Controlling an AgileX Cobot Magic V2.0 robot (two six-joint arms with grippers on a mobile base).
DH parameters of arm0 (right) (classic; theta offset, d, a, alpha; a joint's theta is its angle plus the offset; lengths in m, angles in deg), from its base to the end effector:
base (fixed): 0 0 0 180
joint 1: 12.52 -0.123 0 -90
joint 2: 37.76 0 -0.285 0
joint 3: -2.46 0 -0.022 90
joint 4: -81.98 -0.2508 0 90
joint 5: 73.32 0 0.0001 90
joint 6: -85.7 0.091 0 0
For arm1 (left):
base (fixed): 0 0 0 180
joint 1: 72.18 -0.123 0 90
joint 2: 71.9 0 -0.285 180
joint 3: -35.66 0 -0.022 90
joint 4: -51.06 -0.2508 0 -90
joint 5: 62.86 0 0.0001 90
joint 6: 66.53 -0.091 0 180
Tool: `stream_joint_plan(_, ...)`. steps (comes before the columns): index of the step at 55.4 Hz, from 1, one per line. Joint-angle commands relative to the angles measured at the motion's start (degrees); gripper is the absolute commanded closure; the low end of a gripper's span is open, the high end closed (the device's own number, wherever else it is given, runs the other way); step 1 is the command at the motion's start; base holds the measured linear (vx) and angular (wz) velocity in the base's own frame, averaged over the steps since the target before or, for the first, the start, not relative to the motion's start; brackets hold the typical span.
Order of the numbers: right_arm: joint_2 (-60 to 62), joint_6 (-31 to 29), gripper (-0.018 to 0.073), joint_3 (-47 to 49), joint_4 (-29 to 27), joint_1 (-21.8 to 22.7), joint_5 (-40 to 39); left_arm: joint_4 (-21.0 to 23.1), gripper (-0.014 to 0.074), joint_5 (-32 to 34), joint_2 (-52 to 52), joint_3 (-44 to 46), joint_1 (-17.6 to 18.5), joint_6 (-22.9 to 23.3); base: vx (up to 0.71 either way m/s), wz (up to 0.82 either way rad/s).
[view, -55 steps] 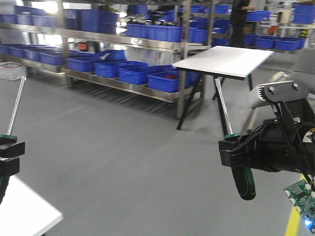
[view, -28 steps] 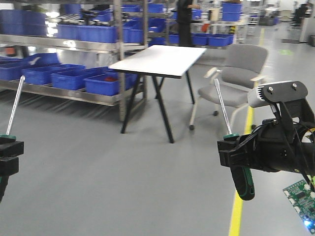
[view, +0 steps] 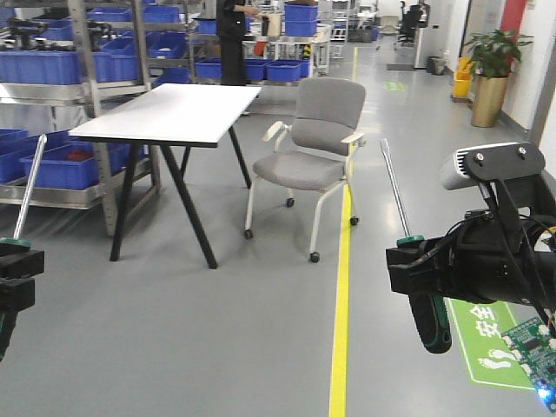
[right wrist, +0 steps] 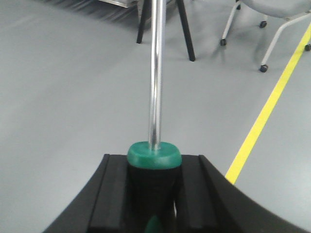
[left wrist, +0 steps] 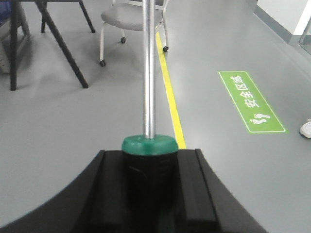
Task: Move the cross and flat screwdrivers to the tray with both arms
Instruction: 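Drive the base across the floor carrying both screwdrivers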
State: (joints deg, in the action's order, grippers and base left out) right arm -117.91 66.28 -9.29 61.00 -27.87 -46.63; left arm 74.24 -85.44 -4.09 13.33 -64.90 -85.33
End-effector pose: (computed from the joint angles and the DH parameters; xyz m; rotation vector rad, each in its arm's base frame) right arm 0.2686 0.0889 0.3766 -0.3833 2.0158 0.3265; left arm 0.2235 -0.0425 0.3759 0.1775 1.9349 -0.2636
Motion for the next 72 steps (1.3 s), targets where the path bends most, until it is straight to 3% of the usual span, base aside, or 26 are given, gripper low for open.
stream_joint_plan(1, 1.8, -0.3, 0.0567, 1.8, -0.6, 0.1, -4.7, 1.1, 0.0602, 4.9, -0.9, 1.6, 0.3, 0.2, 0.33, -0.25)
stream_joint_plan(30, 1.8, -0.3, 0.0567, 1.8, -0.6, 0.1, -4.7, 1.1, 0.0602, 4.9, -0.9, 1.6, 0.3, 0.2, 0.38, 0.07)
stream_joint_plan(72, 1.8, -0.3, 0.0567, 1.8, -0.6, 0.1, -4.7, 1.1, 0.0602, 4.9, -0.9, 1.6, 0.3, 0.2, 0.47, 0.53)
